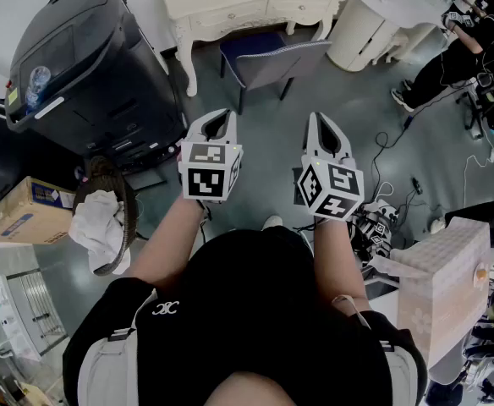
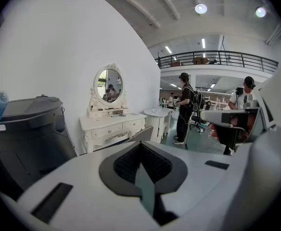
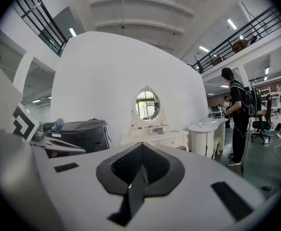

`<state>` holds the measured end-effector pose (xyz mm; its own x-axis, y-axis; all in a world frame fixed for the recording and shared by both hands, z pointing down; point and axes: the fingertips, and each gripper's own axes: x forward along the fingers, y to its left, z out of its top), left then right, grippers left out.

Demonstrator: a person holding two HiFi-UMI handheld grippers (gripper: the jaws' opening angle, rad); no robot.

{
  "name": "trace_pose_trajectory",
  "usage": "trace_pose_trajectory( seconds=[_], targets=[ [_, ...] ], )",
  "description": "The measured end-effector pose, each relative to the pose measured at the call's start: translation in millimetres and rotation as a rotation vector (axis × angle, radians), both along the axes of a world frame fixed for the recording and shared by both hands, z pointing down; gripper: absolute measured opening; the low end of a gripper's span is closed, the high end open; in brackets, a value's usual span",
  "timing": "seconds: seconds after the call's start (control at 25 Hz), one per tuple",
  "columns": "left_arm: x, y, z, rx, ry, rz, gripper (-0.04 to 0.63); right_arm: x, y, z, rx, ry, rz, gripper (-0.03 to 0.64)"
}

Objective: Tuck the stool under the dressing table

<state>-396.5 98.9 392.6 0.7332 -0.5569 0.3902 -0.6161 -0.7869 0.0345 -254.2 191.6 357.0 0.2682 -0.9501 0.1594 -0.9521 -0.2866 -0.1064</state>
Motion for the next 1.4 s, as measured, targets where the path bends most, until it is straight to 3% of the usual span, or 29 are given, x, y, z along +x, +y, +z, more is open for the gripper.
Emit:
trace_pose_trajectory(
  seconds=[0.8,1.4],
  targets=[
    [82.0,-10.5,5.8,0.006,-0.060,0.002,0.008,85.8,-13.6,11.6,-0.012,-0.019,-0.009,0.009],
    [175.6,-14.2,13.5,-0.007,-0.088,-0.033,0.008,170.7,-18.2,17.6,-0.038,-0.020,-0.079,0.009]
  ],
)
